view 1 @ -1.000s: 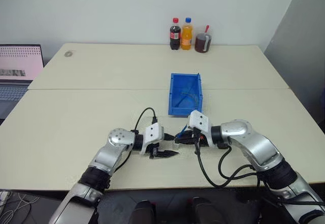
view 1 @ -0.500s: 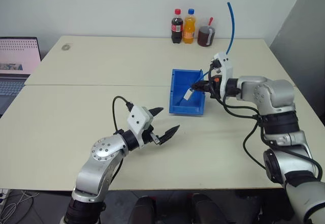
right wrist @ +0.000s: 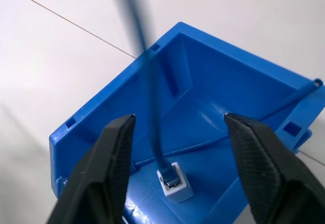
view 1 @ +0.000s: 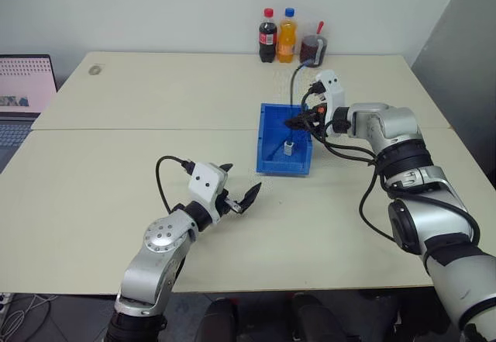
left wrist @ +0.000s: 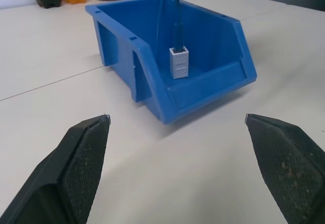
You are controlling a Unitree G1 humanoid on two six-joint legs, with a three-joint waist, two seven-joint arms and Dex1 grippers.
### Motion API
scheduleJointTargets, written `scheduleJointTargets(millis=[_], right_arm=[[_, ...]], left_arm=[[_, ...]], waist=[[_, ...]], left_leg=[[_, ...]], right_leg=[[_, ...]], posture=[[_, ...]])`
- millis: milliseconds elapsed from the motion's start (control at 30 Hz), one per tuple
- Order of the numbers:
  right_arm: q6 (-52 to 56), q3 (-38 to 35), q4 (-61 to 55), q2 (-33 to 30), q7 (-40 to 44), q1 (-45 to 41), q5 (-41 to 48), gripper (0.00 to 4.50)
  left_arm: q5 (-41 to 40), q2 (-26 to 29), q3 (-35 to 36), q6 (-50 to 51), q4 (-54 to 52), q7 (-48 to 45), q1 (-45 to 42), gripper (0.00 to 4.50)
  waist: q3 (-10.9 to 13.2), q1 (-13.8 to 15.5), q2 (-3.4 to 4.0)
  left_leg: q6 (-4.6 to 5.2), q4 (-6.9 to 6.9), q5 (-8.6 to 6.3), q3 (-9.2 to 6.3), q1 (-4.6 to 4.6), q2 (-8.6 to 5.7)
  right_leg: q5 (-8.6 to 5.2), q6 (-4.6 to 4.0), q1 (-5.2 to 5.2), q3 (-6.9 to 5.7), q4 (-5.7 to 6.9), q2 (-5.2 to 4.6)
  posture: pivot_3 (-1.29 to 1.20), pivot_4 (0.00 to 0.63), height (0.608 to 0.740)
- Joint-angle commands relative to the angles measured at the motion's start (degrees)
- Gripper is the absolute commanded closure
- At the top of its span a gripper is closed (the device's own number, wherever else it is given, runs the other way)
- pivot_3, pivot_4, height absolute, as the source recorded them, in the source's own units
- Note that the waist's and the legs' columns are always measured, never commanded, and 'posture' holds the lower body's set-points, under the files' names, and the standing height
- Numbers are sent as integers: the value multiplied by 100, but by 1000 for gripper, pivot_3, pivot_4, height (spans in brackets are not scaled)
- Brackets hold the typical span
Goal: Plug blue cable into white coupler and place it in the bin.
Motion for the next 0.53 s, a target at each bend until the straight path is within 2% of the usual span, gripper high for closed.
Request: scheduleJointTargets(millis=[33, 100, 200, 267, 367, 433, 533], right_arm=[[-268, 6, -228, -120, 28, -186, -182, 436], [-101, -98, -708, -280, 62, 18, -115, 57], [220, -197, -1997, -541, 90, 688, 24, 57], [349, -282, -3221, -719, -1, 1426, 113, 57], [563, -616, -4901, -775, -474, 2680, 218, 57], [734, -976, -5689, -528, -971, 3411, 293, 57], [-17, -1085, -6469, -273, -1842, 4706, -290, 57]], left_arm=[[-15, -54, 101, -68, 75, 110, -269, 0], [-87, -137, 242, -19, 191, 232, -339, 0], [-69, -180, 438, 53, 295, 466, -359, 0], [-126, -193, 617, 120, 296, 572, -311, 0], [-92, -148, 830, 203, 296, 722, -211, 0], [-86, -118, 930, 225, 253, 775, -136, 0], [-79, -133, 1096, 240, 199, 927, -7, 0]], waist=[[0, 1, 0], [1, 14, 1], [0, 48, 0], [-1, 86, -1], [-1, 81, -1], [-1, 83, -2], [-1, 81, -2]], left_leg=[[0, 0, 0, -1, -1, -1], [0, 0, 0, -1, 0, -1], [0, -1, 0, -4, -4, 1], [-1, 0, -1, -12, -7, 3], [-1, -3, -1, -21, -14, 2], [-1, 0, -1, -22, -14, 2], [-3, 3, 0, -21, -11, 1]], right_leg=[[0, 0, 0, -1, 1, 0], [0, 0, 0, -2, 1, -1], [0, 0, 0, -4, -1, -1], [-2, 2, 2, -6, -2, -3], [-4, 4, 1, -4, -4, -10], [-5, 6, 2, -3, -2, -14], [-9, 14, 3, -1, 4, -19]], posture=[[0, 150, 740], [0, 150, 740], [0, 150, 740], [0, 150, 740], [0, 150, 740], [0, 150, 740], [0, 150, 740]])
